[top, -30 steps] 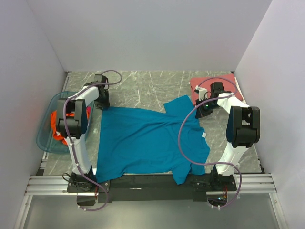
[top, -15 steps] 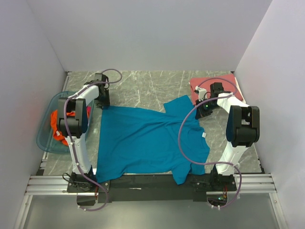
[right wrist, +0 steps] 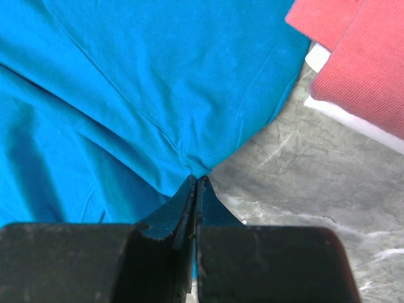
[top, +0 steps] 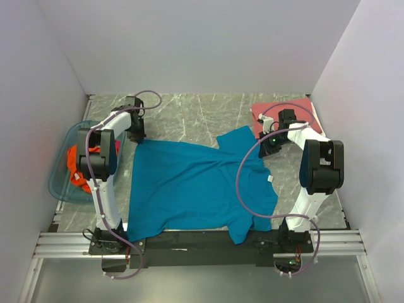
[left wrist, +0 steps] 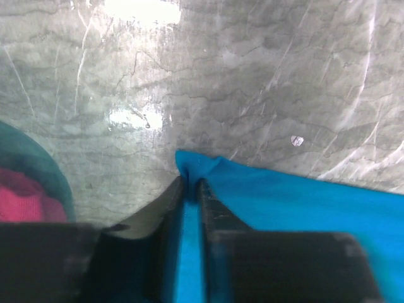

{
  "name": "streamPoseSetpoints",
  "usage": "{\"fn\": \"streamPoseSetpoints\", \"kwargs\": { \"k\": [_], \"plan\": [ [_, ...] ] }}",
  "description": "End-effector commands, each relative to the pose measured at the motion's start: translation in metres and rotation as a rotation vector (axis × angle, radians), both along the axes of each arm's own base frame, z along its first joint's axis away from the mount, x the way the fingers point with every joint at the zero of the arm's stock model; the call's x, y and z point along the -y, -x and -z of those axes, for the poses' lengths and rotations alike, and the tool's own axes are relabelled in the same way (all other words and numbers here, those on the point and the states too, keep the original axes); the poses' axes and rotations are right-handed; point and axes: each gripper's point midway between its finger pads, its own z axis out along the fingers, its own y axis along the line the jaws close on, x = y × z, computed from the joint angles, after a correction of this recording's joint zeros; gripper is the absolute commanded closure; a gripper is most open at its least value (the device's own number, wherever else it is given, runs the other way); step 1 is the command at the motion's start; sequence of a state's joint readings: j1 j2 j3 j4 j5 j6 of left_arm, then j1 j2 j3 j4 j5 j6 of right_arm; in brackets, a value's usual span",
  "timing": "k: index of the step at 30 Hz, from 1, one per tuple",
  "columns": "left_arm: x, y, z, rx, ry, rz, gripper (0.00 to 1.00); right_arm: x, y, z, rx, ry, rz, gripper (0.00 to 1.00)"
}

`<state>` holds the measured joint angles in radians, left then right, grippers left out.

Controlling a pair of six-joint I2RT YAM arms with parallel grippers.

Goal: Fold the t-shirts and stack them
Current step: Flatten the tshirt out

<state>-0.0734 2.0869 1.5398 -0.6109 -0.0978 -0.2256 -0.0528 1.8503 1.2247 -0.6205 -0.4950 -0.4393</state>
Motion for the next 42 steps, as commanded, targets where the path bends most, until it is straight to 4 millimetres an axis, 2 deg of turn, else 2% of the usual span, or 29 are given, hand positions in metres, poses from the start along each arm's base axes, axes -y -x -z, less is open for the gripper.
{"fn": "streamPoseSetpoints", "kwargs": {
  "k": [1, 4, 6, 10, 12, 13, 14, 16, 21, 26, 27, 29, 31, 32, 34, 35, 38, 39, 41, 42],
  "plan": [
    [-0.004, 0.012, 0.018, -0.059, -0.009, 0.004, 0.85, -0.002, -0.011, -0.010, 0.037, -0.017, -0.011, 1.00],
    [-0.001, 0.011, 0.013, -0.038, 0.003, 0.005, 0.99, -0.002, -0.009, -0.011, 0.035, -0.017, -0.016, 1.00],
    [-0.001, 0.012, 0.008, -0.020, 0.008, 0.003, 0.99, -0.002, -0.009, -0.011, 0.036, -0.013, -0.023, 1.00],
    [-0.002, 0.014, -0.023, 0.064, 0.012, -0.013, 1.00, -0.004, -0.005, -0.013, 0.034, -0.020, -0.051, 1.00],
    [-0.003, 0.024, -0.026, 0.073, 0.015, -0.018, 1.00, -0.007, 0.000, -0.014, 0.027, -0.023, -0.083, 1.00],
    [-0.002, 0.027, -0.036, 0.097, 0.023, -0.024, 1.00, -0.008, 0.002, -0.015, 0.026, -0.027, -0.095, 1.00],
    [-0.002, 0.035, -0.034, 0.087, 0.025, -0.026, 1.00, -0.011, 0.004, -0.016, 0.027, -0.033, -0.114, 1.00],
    [-0.001, 0.042, -0.043, 0.104, 0.034, -0.035, 1.00, -0.014, 0.013, -0.018, 0.016, -0.034, -0.162, 1.00],
    [0.000, 0.068, -0.049, 0.101, 0.056, -0.037, 1.00, -0.013, 0.043, -0.016, -0.034, -0.010, -0.267, 1.00],
    [0.002, 0.092, -0.045, 0.079, 0.072, -0.033, 0.99, -0.009, 0.081, -0.006, -0.116, 0.000, -0.365, 1.00],
    [0.003, 0.096, -0.050, 0.089, 0.080, -0.036, 1.00, -0.008, 0.090, -0.005, -0.129, 0.001, -0.381, 1.00],
    [0.004, 0.105, -0.047, 0.083, 0.092, -0.041, 1.00, -0.004, 0.095, -0.002, -0.131, 0.030, -0.375, 1.00],
    [0.009, 0.109, -0.048, 0.093, 0.118, -0.040, 1.00, 0.003, 0.090, -0.001, -0.114, 0.072, -0.341, 0.92],
    [0.009, 0.112, -0.046, 0.086, 0.124, -0.039, 1.00, 0.004, 0.085, -0.004, -0.104, 0.084, -0.312, 0.79],
    [0.009, 0.114, -0.044, 0.077, 0.121, -0.035, 1.00, 0.008, 0.064, -0.014, -0.042, 0.117, -0.273, 0.71],
    [0.008, 0.116, -0.044, 0.070, 0.116, -0.036, 0.99, 0.008, 0.047, -0.026, -0.003, 0.119, -0.244, 0.65],
    [-0.005, 0.119, -0.050, 0.083, 0.050, -0.056, 1.00, 0.004, 0.019, -0.042, 0.041, 0.098, -0.200, 0.63],
    [-0.008, 0.120, -0.055, 0.102, 0.038, -0.067, 1.00, 0.003, 0.000, -0.056, 0.086, 0.095, -0.167, 0.63],
    [-0.010, 0.123, -0.057, 0.114, 0.036, -0.078, 1.00, 0.005, -0.018, -0.059, 0.105, 0.104, -0.129, 0.62],
    [-0.011, 0.123, -0.061, 0.130, 0.037, -0.085, 1.00, 0.005, -0.035, -0.069, 0.144, 0.102, -0.098, 0.61]
  ]
}}
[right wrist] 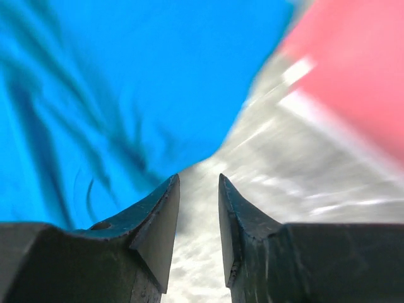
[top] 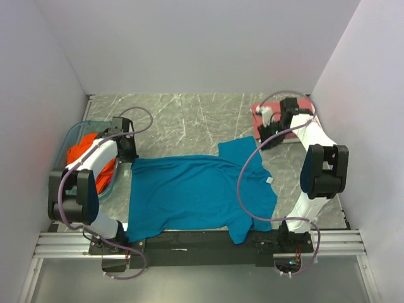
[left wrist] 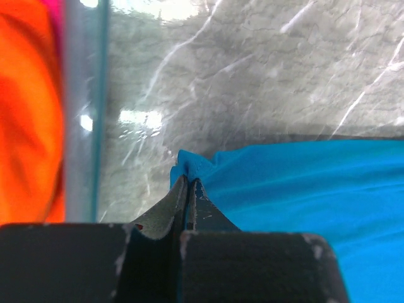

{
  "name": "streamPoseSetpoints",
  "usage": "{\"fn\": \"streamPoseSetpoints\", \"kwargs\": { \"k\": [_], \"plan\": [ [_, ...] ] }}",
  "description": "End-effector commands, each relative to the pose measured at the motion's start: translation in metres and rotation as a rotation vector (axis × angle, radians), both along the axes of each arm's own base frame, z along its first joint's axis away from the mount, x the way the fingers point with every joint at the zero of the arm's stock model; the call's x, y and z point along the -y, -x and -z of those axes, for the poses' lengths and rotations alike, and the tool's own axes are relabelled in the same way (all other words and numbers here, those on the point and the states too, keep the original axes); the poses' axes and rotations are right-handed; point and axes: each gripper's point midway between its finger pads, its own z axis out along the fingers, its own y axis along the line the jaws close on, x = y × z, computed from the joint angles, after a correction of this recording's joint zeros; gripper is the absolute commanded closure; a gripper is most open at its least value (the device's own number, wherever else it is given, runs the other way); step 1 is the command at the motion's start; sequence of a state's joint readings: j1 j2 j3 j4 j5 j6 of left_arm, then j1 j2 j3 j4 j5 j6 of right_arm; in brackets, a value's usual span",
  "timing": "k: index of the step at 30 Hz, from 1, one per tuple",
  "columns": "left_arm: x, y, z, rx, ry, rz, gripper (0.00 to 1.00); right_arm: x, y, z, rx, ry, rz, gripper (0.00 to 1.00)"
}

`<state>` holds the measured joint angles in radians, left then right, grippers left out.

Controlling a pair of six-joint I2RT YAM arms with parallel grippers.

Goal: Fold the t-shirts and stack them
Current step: Flatten the tshirt out

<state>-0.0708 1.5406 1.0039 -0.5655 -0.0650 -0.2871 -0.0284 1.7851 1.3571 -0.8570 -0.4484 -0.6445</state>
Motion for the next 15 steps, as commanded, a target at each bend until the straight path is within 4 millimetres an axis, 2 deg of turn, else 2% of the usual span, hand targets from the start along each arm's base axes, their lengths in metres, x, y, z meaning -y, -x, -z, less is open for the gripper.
{"fn": "streamPoseSetpoints", "kwargs": {
  "k": [1, 2, 3, 5, 6, 10, 11, 12, 13, 14, 15],
  "plan": [
    [-0.010, 0.000, -0.020, 0.072, -0.023, -0.049, 0.99, 0.000, -0.050, -0.025, 0.109, -0.009, 0.101, 0.61],
    [-0.010, 0.003, -0.017, 0.064, -0.024, -0.048, 0.99, -0.002, -0.054, -0.021, 0.093, -0.018, 0.114, 0.61],
    [-0.010, 0.004, -0.018, 0.069, -0.023, -0.050, 0.99, -0.009, -0.062, -0.030, 0.111, -0.042, 0.103, 0.61],
    [-0.012, 0.007, -0.016, 0.068, -0.031, -0.054, 1.00, -0.013, -0.071, -0.028, 0.110, -0.046, 0.097, 0.61],
    [-0.013, 0.007, -0.020, 0.082, -0.034, -0.062, 0.99, -0.035, -0.071, -0.025, 0.110, -0.031, 0.047, 0.61],
    [-0.020, 0.009, -0.028, 0.116, -0.060, -0.088, 1.00, -0.065, -0.084, -0.017, 0.120, 0.004, 0.003, 0.61],
    [-0.021, 0.008, -0.029, 0.122, -0.061, -0.090, 1.00, -0.071, -0.093, -0.015, 0.120, 0.003, 0.015, 0.61],
    [-0.020, 0.009, -0.028, 0.120, -0.056, -0.087, 1.00, -0.073, -0.097, -0.014, 0.117, 0.005, 0.024, 0.60],
    [-0.020, 0.009, -0.026, 0.117, -0.055, -0.087, 0.99, -0.075, -0.101, -0.002, 0.095, 0.023, 0.033, 0.61],
    [-0.019, 0.009, -0.024, 0.111, -0.051, -0.087, 1.00, -0.076, -0.109, -0.007, 0.107, 0.021, 0.048, 0.60],
    [-0.017, 0.009, -0.022, 0.105, -0.041, -0.077, 0.99, -0.075, -0.111, -0.004, 0.098, 0.029, 0.058, 0.60]
  ]
}}
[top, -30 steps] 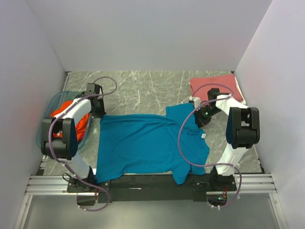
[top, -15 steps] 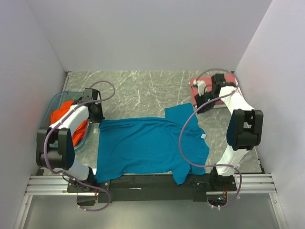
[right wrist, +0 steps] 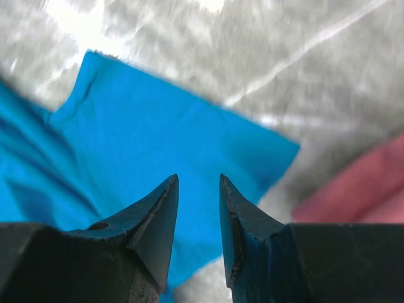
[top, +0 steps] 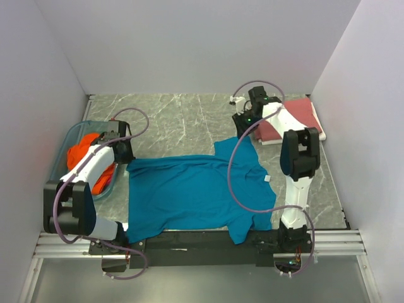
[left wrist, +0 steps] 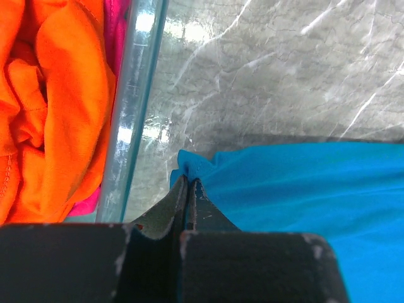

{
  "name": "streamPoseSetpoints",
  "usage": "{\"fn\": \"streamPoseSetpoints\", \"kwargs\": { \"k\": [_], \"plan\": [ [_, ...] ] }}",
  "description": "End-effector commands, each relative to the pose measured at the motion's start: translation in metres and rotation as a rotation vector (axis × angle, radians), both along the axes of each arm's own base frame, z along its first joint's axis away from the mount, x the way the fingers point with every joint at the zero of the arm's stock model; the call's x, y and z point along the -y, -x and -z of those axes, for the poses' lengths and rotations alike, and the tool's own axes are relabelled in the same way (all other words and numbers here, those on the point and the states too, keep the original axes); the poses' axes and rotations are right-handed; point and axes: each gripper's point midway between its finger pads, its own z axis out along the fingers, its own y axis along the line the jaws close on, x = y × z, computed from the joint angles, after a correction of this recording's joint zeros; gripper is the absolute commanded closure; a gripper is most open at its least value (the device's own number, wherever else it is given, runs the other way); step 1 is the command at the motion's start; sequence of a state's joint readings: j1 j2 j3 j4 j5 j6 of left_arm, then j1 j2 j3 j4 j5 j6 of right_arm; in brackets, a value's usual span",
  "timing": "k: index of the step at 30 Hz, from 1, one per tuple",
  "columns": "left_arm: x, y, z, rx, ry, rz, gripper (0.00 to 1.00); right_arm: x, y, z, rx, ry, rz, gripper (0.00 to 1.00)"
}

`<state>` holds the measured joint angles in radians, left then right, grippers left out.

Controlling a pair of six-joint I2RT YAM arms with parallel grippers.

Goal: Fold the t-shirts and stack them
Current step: Flatten the tshirt out

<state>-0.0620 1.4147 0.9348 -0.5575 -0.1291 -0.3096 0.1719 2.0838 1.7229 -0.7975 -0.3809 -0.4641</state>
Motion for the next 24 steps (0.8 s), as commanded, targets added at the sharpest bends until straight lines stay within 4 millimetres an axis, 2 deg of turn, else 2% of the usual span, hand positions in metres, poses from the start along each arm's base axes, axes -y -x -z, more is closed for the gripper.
{"fn": "streamPoseSetpoints", "kwargs": {
  "k": [1, 7, 11, 24],
  "plan": [
    [-0.002, -0.003, -0.003, 0.029, 0.007, -0.015, 1.00, 0.009, -0.026, -0.010, 0.043, 0.036, 0.088, 0.60],
    [0.001, -0.005, -0.001, 0.031, 0.019, -0.002, 1.00, 0.016, -0.040, 0.011, 0.036, 0.086, 0.125, 0.58],
    [0.002, -0.004, 0.001, 0.024, 0.023, -0.001, 1.00, 0.024, -0.051, 0.017, 0.053, 0.121, 0.159, 0.58],
    [0.003, -0.005, 0.002, 0.024, 0.028, 0.004, 0.99, 0.031, -0.060, 0.037, 0.028, 0.157, 0.175, 0.57]
  ]
}}
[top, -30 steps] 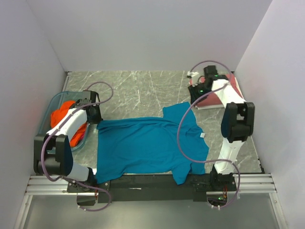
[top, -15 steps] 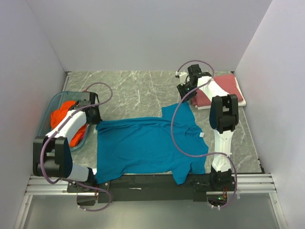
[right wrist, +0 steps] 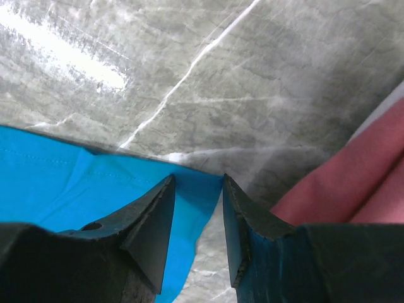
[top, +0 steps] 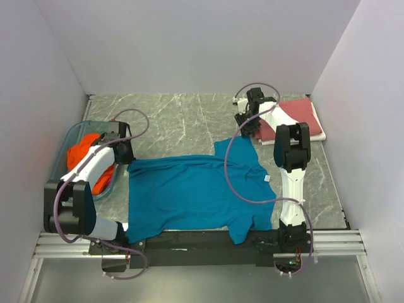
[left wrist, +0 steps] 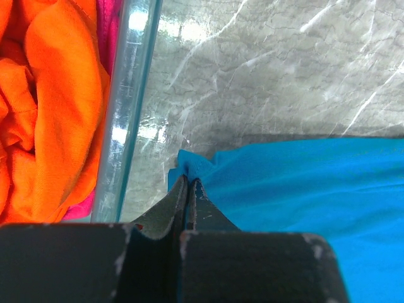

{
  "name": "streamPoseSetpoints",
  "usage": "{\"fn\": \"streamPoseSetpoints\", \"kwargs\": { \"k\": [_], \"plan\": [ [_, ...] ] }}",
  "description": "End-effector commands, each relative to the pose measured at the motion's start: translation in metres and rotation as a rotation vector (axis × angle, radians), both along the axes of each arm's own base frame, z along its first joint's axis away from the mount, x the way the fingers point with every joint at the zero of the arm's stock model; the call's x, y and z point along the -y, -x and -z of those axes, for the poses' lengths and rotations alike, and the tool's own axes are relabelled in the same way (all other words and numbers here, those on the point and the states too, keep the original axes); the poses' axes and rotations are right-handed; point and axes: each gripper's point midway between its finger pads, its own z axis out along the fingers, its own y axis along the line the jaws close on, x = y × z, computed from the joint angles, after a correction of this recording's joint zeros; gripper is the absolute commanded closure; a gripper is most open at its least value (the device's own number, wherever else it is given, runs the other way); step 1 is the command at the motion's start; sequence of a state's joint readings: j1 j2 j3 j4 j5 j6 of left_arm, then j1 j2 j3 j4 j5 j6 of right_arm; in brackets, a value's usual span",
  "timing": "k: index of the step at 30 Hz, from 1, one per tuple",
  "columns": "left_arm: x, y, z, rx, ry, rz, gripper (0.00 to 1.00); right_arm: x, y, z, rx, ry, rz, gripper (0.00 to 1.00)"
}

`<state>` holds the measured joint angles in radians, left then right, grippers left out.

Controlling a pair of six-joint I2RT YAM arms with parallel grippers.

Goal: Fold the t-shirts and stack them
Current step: Flatten the tshirt out

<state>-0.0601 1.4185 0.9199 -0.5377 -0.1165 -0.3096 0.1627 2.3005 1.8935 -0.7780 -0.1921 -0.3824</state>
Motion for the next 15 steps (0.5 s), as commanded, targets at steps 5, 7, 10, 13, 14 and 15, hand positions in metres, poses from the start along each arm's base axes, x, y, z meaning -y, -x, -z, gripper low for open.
{"fn": "streamPoseSetpoints", "kwargs": {
  "k": [5, 7, 10, 13, 14, 15],
  "plan": [
    [0.002, -0.005, -0.003, 0.026, 0.018, 0.000, 0.99, 0.006, -0.012, -0.005, 0.024, 0.018, 0.017, 0.58],
    [0.002, -0.005, -0.003, 0.026, 0.018, 0.000, 1.00, 0.006, -0.009, -0.004, 0.017, 0.020, 0.014, 0.59],
    [0.002, -0.005, -0.003, 0.026, 0.020, 0.001, 0.99, 0.008, -0.007, -0.005, 0.018, 0.028, 0.015, 0.60],
    [0.002, -0.005, -0.003, 0.025, 0.019, 0.002, 1.00, 0.008, -0.004, -0.004, 0.004, 0.027, 0.014, 0.62],
    [0.002, -0.005, -0.003, 0.026, 0.019, 0.002, 0.99, 0.008, -0.003, -0.004, -0.005, 0.024, 0.017, 0.63],
    [0.002, -0.005, -0.003, 0.026, 0.019, 0.002, 0.99, 0.006, -0.001, -0.002, -0.013, 0.018, 0.013, 0.63]
  ]
}}
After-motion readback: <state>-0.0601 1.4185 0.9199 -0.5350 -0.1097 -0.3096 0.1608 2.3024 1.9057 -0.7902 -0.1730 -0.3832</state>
